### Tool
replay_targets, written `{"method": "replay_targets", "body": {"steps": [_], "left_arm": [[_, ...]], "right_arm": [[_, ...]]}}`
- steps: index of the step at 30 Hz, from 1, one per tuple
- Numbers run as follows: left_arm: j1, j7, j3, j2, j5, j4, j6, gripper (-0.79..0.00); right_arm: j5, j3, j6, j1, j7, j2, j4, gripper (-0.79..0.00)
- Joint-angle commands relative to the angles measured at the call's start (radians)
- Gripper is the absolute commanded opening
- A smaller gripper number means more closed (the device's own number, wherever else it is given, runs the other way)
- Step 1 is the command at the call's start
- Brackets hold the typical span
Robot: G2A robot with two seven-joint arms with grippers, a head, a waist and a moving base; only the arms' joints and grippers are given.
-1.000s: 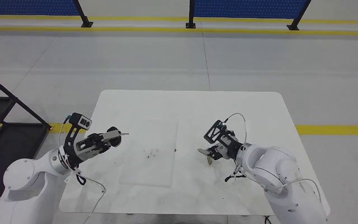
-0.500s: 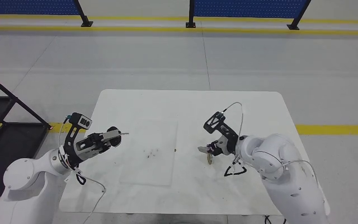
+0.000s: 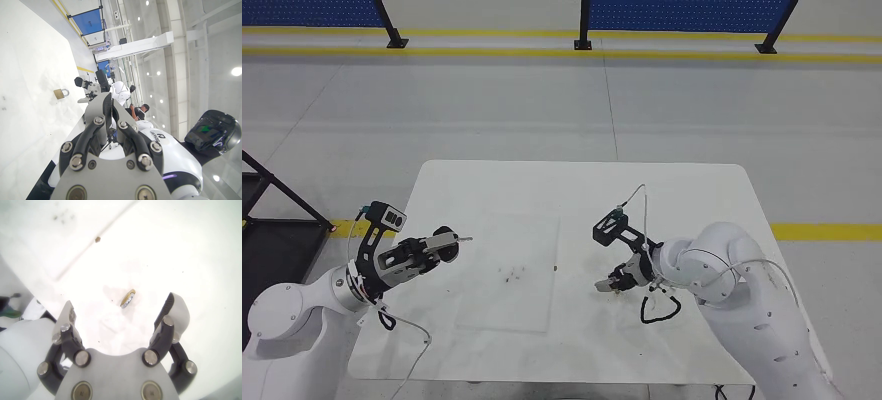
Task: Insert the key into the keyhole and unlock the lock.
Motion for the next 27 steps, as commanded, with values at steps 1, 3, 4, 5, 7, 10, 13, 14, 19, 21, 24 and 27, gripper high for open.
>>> {"method": "replay_targets", "body": {"steps": [1, 3, 4, 5, 7, 10, 13, 14, 19, 21, 24, 27], "left_arm": [[0.000, 0.000, 0.000, 0.000, 0.000, 0.000, 0.000, -0.785], [0.000, 0.000, 0.000, 0.000, 0.000, 0.000, 0.000, -0.785], [0.000, 0.000, 0.000, 0.000, 0.000, 0.000, 0.000, -0.785], [0.000, 0.000, 0.000, 0.000, 0.000, 0.000, 0.000, -0.785], [0.000, 0.000, 0.000, 0.000, 0.000, 0.000, 0.000, -0.785], [0.000, 0.000, 0.000, 0.000, 0.000, 0.000, 0.000, -0.785], [0.000, 0.000, 0.000, 0.000, 0.000, 0.000, 0.000, -0.785], [0.000, 0.000, 0.000, 0.000, 0.000, 0.000, 0.000, -0.785], [0.000, 0.000, 0.000, 0.000, 0.000, 0.000, 0.000, -0.785], [0.000, 0.000, 0.000, 0.000, 0.000, 0.000, 0.000, -0.785], [0.000, 0.000, 0.000, 0.000, 0.000, 0.000, 0.000, -0.785], [0.000, 0.000, 0.000, 0.000, 0.000, 0.000, 0.000, -0.785]], "right_arm": [[-0.003, -0.020, 0.008, 0.008, 0.000, 0.004, 0.013, 0.000], [-0.009, -0.044, 0.015, 0.017, 0.000, 0.008, 0.028, 0.000], [-0.014, -0.055, 0.019, 0.022, 0.000, 0.010, 0.035, 0.000], [-0.019, -0.066, 0.023, 0.027, 0.000, 0.012, 0.042, 0.000], [-0.037, -0.087, 0.035, 0.038, 0.000, 0.015, 0.057, 0.000], [-0.063, -0.112, 0.050, 0.052, 0.000, 0.020, 0.079, 0.000], [-0.073, -0.130, 0.061, 0.062, 0.000, 0.026, 0.094, 0.000], [-0.073, -0.135, 0.062, 0.064, 0.000, 0.028, 0.098, 0.000], [-0.061, -0.160, 0.072, 0.077, 0.000, 0.038, 0.117, 0.000], [-0.056, -0.167, 0.077, 0.080, 0.000, 0.040, 0.125, 0.000], [-0.054, -0.177, 0.082, 0.084, 0.000, 0.043, 0.136, 0.000], [-0.049, -0.184, 0.085, 0.088, 0.000, 0.044, 0.145, 0.000]]}}
